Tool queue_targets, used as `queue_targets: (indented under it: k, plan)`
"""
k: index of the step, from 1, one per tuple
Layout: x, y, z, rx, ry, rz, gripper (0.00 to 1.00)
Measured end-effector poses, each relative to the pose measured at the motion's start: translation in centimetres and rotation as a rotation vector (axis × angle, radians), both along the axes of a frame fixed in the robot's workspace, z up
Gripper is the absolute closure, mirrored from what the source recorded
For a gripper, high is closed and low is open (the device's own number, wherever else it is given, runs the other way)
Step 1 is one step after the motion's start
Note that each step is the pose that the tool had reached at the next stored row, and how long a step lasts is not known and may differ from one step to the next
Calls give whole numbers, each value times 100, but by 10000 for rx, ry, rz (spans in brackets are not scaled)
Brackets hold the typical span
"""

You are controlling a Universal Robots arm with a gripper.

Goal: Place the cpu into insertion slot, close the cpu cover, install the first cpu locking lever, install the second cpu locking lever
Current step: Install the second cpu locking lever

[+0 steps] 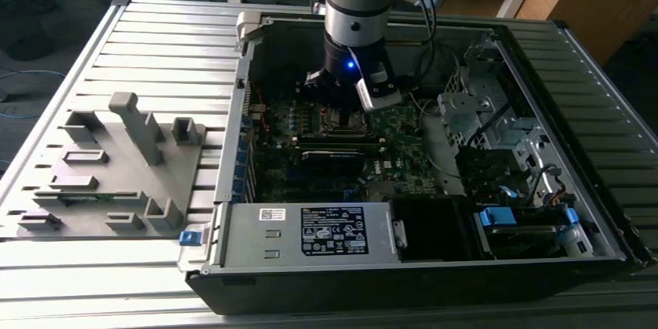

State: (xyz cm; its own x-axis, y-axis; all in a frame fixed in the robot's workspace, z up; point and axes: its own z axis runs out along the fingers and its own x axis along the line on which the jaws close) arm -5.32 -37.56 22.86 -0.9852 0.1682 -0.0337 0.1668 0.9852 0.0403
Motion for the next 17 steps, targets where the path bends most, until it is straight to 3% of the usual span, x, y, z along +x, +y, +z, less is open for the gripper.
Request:
queue_targets:
  k: [17]
  plan:
    - [-83, -45, -51, -1, 1, -6, 89]
